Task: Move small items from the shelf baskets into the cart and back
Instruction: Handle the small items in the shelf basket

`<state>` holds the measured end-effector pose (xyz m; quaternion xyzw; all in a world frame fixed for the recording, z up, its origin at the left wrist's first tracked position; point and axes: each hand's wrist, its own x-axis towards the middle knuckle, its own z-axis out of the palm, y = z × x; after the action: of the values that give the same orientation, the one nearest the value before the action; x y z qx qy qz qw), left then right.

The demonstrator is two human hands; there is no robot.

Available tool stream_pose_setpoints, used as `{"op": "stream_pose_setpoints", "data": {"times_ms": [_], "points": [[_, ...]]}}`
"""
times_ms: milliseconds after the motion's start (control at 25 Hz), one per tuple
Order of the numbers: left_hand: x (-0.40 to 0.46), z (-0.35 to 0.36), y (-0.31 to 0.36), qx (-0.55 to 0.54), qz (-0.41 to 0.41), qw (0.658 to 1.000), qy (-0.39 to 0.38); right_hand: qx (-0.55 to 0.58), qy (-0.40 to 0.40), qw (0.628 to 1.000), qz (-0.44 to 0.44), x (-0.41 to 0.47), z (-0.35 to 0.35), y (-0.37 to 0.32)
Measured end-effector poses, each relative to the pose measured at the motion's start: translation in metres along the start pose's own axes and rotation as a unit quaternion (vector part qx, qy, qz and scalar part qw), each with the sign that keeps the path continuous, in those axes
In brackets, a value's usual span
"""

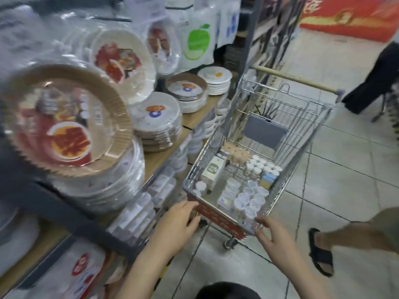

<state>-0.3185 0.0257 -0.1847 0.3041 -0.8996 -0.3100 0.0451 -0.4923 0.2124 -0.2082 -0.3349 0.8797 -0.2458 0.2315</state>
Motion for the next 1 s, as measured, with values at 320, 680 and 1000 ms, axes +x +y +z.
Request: {"op": "stream_pose_setpoints", "data": {"times_ms": [320, 680, 1000], "points": [[0.055, 0.050, -0.040, -0.020, -0.112, 0.989, -0.090, 0.001, -0.094, 0.995, 0.024, 0.070, 0.026, 0.027], [0.166, 0.059, -0.059, 0.013, -0.113, 0.986, -0.121, -0.008, -0.186, 0.981, 0.056, 0.188, 0.062, 0.024], [0.234, 0.120, -0.072, -0.014, -0.169, 0.973, -0.159, -0.045, -0.324, 0.943, 0.063, 0.280, 0.112, 0.042]]}}
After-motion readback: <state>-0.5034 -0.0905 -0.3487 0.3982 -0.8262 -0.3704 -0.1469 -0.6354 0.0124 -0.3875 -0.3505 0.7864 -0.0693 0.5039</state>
